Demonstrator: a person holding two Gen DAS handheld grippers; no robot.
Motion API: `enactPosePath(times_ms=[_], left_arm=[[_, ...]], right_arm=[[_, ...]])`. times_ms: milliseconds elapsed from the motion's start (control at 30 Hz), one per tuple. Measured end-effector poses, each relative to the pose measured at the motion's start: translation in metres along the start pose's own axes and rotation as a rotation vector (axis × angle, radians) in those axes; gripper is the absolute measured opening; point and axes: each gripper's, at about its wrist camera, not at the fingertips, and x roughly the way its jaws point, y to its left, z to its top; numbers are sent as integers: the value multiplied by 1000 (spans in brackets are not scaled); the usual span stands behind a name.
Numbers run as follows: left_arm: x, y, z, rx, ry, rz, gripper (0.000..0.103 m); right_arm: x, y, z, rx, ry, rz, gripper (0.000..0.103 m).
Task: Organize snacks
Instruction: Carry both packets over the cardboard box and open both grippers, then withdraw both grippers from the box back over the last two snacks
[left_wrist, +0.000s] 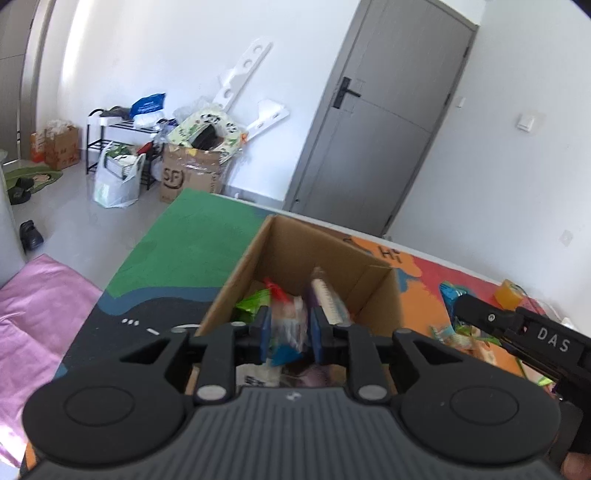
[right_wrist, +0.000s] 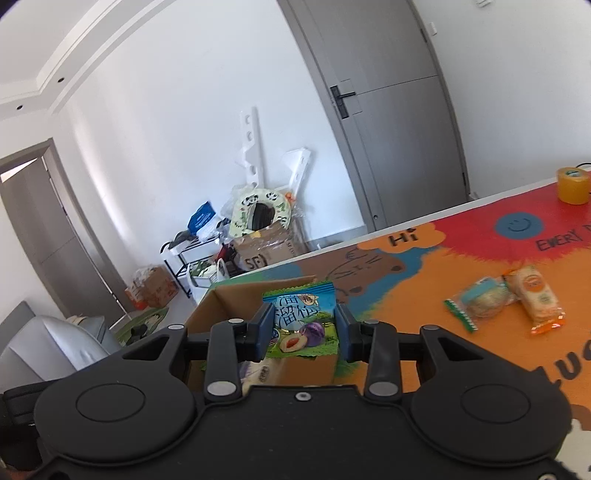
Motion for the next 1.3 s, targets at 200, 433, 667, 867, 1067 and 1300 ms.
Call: enactPosePath(times_ms=[200, 433, 667, 867, 1067, 1300], left_arm=[[1, 11, 5, -34, -8, 0, 23], [-2, 16, 13, -46, -42, -6, 44], [0, 22, 16, -44, -49, 7, 54], [3, 23, 17, -48, -34, 22, 73], [-2, 6, 15, -34, -51, 19, 88], [-3, -26, 7, 3, -43, -4, 91]], right_arm=[[12, 11, 0, -22, 18, 17, 36], [32, 14, 11, -10, 42, 37, 36], [53, 25, 15, -4, 52, 55, 36], [55, 23, 14, 9, 55, 51, 54], [22, 3, 12, 36, 32, 40, 67], [-9, -31, 9, 65, 21, 8, 75]])
